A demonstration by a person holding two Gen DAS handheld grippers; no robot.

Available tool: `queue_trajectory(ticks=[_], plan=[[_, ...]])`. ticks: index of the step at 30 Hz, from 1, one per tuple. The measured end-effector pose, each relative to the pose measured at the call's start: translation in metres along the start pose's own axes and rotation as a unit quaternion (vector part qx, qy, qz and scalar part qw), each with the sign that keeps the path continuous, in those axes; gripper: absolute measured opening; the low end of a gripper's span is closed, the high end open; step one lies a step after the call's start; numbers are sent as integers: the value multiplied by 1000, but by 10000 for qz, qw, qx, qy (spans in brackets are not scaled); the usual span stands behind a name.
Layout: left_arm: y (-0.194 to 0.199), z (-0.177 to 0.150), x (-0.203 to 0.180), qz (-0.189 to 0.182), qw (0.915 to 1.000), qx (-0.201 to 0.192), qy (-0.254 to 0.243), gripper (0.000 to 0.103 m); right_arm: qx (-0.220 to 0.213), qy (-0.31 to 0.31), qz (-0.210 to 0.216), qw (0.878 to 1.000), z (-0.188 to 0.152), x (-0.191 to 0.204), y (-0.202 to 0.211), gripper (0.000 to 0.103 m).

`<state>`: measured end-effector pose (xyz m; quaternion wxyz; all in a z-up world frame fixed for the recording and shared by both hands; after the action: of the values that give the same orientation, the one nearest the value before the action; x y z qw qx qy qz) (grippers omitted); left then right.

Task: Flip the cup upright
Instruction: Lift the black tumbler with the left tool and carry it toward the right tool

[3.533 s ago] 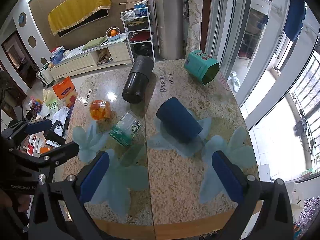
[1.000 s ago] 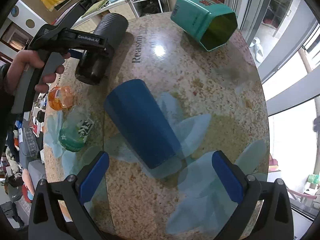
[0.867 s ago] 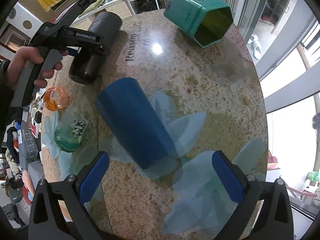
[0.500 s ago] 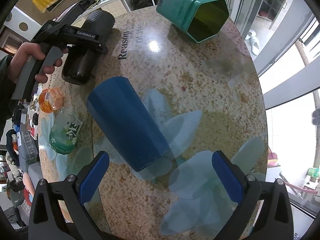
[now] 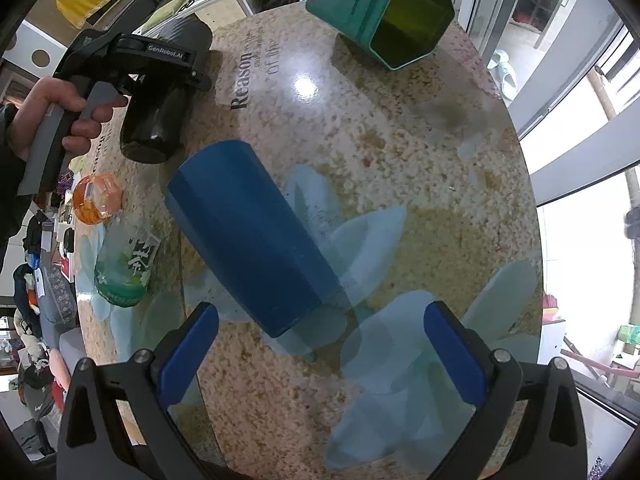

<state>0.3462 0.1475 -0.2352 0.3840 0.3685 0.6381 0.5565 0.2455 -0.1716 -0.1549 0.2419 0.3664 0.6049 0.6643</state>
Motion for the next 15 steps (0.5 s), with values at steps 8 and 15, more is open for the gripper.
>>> queue_trajectory(ticks=[8, 15], plan=[[7, -26, 4, -388, 9985, -272, 280, 82, -127, -150, 0, 9998, -1, -5, 6, 103], [27, -52, 6, -636, 9971, -373, 193, 82, -123, -189, -2, 9997, -3, -7, 10, 103]])
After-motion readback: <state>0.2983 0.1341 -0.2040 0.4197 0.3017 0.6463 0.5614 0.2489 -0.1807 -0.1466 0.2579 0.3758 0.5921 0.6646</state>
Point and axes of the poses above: each gripper's, at about its wrist camera, not at the fingertips, and y roughly against the way its jaws point, x to its left, z to its top, the point moved 3 cm from there along -y, roughly the way its jaws point, and after that the axes turned 5 degrees about x, right-handed, at the moved point
